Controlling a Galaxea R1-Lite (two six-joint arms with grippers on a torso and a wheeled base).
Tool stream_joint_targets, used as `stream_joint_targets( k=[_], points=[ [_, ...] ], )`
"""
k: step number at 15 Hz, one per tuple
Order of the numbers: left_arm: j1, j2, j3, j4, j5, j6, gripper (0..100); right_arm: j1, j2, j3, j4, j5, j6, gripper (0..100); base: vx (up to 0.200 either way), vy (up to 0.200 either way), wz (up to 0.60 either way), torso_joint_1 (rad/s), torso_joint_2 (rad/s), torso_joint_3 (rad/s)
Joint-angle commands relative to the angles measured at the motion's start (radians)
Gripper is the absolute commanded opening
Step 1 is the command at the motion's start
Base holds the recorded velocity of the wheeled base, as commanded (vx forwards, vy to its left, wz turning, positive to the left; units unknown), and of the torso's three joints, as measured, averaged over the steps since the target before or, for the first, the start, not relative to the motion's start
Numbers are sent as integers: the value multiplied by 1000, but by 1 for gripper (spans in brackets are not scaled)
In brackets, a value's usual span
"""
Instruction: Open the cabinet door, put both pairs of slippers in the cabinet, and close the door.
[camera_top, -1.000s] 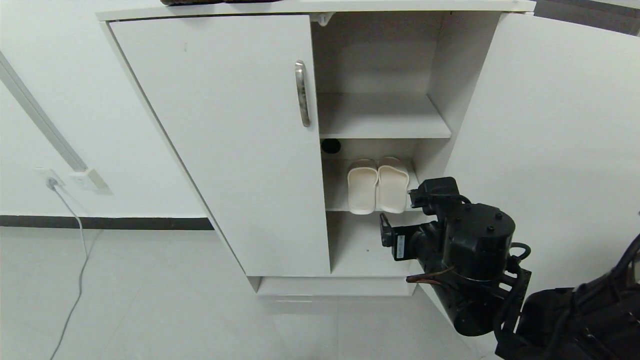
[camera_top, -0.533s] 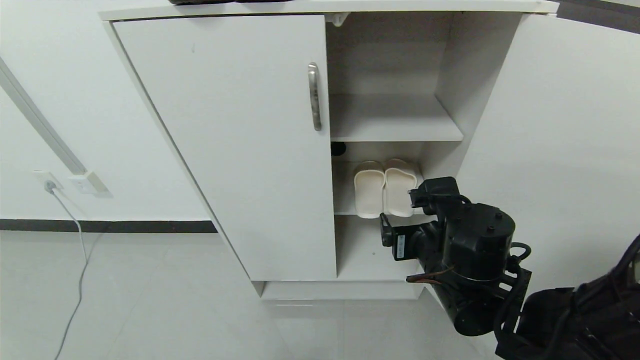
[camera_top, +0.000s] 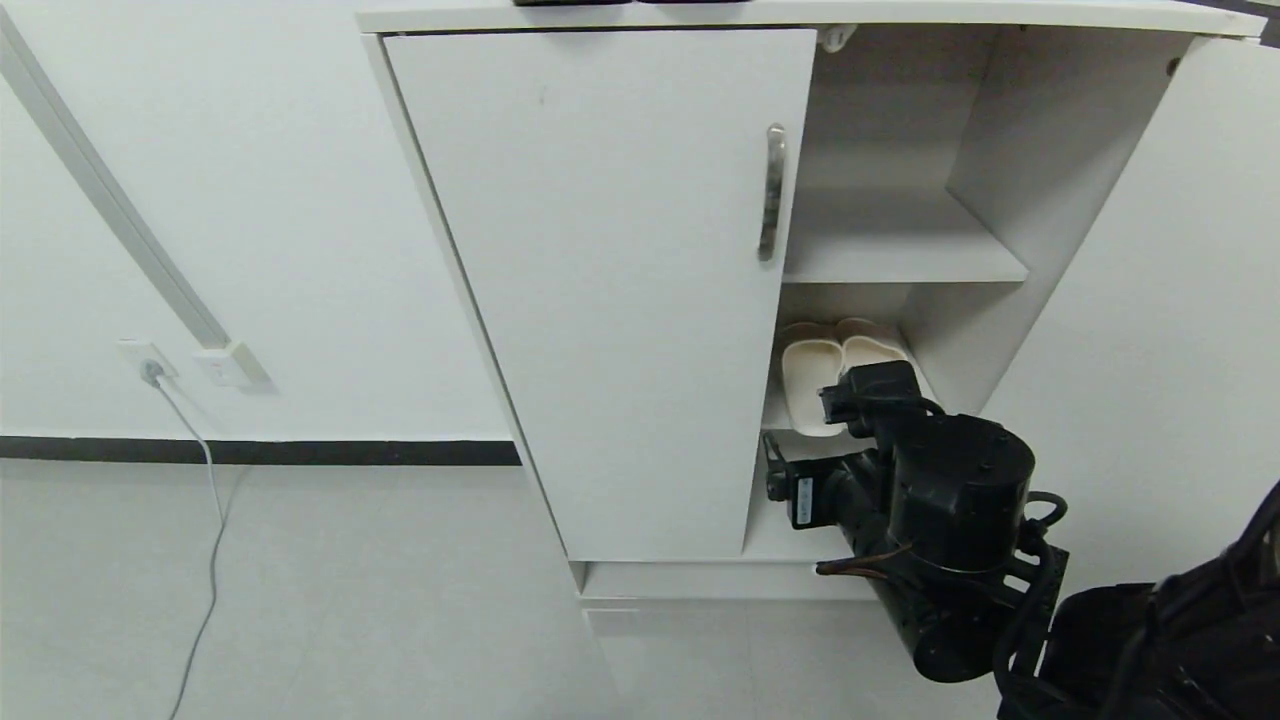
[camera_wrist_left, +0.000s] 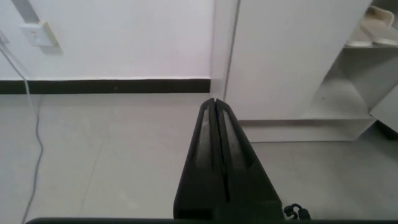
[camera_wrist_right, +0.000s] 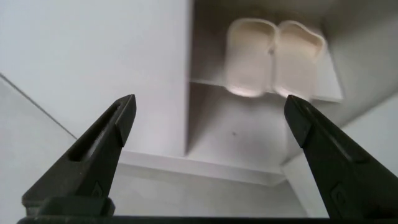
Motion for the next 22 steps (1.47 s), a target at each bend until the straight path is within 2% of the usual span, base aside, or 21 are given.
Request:
stream_joint_targets(
  k=[1, 5, 14, 22],
  points=[
    [0, 1, 0, 0, 0, 0, 0, 0, -2, 5, -25, 1, -9, 100, 0, 200, 0, 2, 2, 2],
    [0, 1, 0, 0, 2, 1, 0, 0, 3, 43, -137, 12, -74, 100, 0, 200, 0, 5, 1, 1],
    [0, 1, 0, 0, -1, -2, 0, -8, 9, 55, -157, 29, -87, 100, 0, 0, 0, 0, 0, 7],
    [0, 1, 0, 0, 2, -3, 0, -8, 8, 64, -160, 29, -87, 100, 0, 0, 0, 3, 0, 182]
  ],
)
